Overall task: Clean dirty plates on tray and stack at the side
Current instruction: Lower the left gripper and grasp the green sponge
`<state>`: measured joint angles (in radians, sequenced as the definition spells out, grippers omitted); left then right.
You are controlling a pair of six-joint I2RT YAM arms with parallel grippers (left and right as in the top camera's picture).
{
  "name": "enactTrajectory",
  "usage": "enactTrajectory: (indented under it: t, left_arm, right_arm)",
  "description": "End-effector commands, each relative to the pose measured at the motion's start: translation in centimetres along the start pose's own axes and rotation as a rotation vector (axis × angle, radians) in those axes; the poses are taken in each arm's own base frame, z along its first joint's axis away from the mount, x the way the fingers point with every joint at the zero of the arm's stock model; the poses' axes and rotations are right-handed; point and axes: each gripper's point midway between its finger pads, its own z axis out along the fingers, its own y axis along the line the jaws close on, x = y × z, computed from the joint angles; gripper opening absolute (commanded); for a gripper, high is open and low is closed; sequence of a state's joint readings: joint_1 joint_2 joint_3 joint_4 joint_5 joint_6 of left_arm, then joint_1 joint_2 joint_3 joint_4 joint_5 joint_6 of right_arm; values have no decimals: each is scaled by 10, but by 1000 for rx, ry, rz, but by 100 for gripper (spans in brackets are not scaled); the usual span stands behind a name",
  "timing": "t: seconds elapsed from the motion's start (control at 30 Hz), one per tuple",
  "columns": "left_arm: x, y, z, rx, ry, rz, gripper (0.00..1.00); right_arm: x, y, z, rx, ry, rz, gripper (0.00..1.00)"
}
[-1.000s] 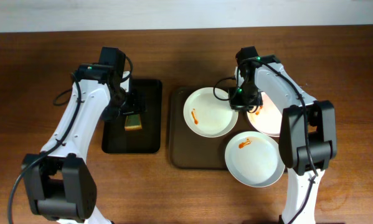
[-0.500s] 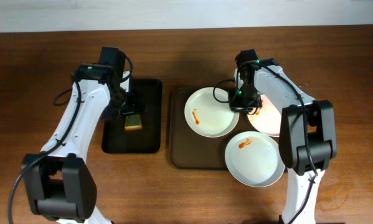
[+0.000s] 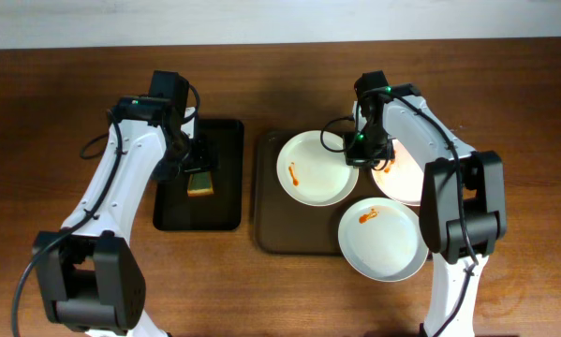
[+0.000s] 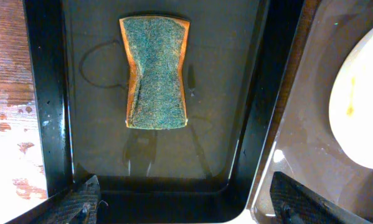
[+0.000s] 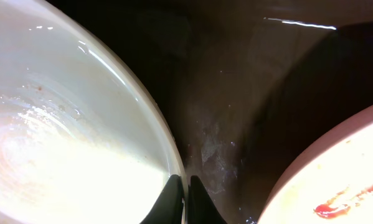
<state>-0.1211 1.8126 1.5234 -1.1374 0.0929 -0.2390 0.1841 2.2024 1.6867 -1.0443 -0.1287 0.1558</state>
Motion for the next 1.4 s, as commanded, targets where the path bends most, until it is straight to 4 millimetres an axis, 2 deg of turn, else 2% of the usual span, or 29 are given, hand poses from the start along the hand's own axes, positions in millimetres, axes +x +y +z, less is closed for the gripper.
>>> enactTrajectory:
  t: [0.0, 0.03, 0.07, 0.13, 0.23, 0.4, 0.5, 0.57, 0.6, 0.63, 0.67, 0.73, 0.77, 0.83, 0.87, 0.9, 0.93, 1.03, 1.1, 1.17, 1.23, 1.33, 1.37]
  left_arm:
    - [-1, 1, 1, -11, -2, 12, 76]
    - [0, 1, 3, -12, 1, 12, 72]
    - [1, 2, 7, -12, 1, 12, 72]
    - [2, 5, 19, -22, -5, 12, 73]
    - [2, 21, 37, -96, -33, 12, 76]
    - [10, 25, 73, -84, -63, 13, 78]
    - [14, 27, 90, -71, -85, 15, 71]
    - [13, 27, 97, -66, -107, 16, 71]
    - [11, 27, 100, -62, -123, 17, 66]
    - [10, 27, 100, -61, -132, 17, 51]
    - [9, 26, 100, -59, -138, 18, 28]
    - [8, 27, 100, -59, -138, 18, 13]
    - [9, 27, 100, -59, -138, 17, 0]
    - [10, 27, 100, -61, -130, 17, 0]
    - [11, 27, 100, -62, -128, 17, 59]
    - [9, 28, 99, -69, -134, 17, 82]
    - [4, 28, 96, -69, -146, 14, 89]
    - [-20, 22, 82, -55, -216, 16, 91]
    - [-41, 28, 75, -103, -305, 10, 88]
    - [-51, 27, 72, -106, -349, 9, 84]
    - [-52, 22, 78, -103, -352, 22, 84]
    - [-48, 23, 103, -113, -305, 28, 84]
    - [-49, 23, 109, -113, -303, 28, 44]
  right_arm:
    - [-4, 0, 1, 16, -6, 0, 4]
    - [-4, 0, 1, 16, -7, -1, 4]
    - [-4, 0, 1, 16, -7, -1, 4]
    - [-4, 0, 1, 16, -6, -1, 4]
    - [-4, 0, 1, 16, -7, -1, 4]
    - [-4, 0, 1, 16, -7, -1, 4]
    - [-4, 0, 1, 16, -7, -1, 4]
    - [-4, 0, 1, 16, -6, 0, 4]
    - [-4, 0, 1, 16, -3, 0, 4]
    - [-2, 0, 1, 17, 1, 0, 4]
    - [-2, 0, 1, 18, 5, 0, 4]
    - [-1, 0, 1, 18, 6, -14, 4]
    - [-1, 0, 1, 18, 6, -19, 4]
    - [-2, 0, 1, 18, 5, -19, 4]
    - [-2, 0, 1, 17, 4, -19, 4]
    - [-2, 0, 1, 17, 5, -19, 4]
    - [-2, 0, 1, 18, 5, -19, 4]
    - [-2, 0, 1, 17, 4, -19, 4]
    - [-2, 0, 1, 17, 3, -19, 4]
    - [-2, 0, 1, 17, 2, -19, 4]
    - [-2, 0, 1, 17, 1, -19, 4]
    - [-3, 0, 1, 17, 1, -19, 4]
    - [-3, 0, 1, 17, 1, -19, 4]
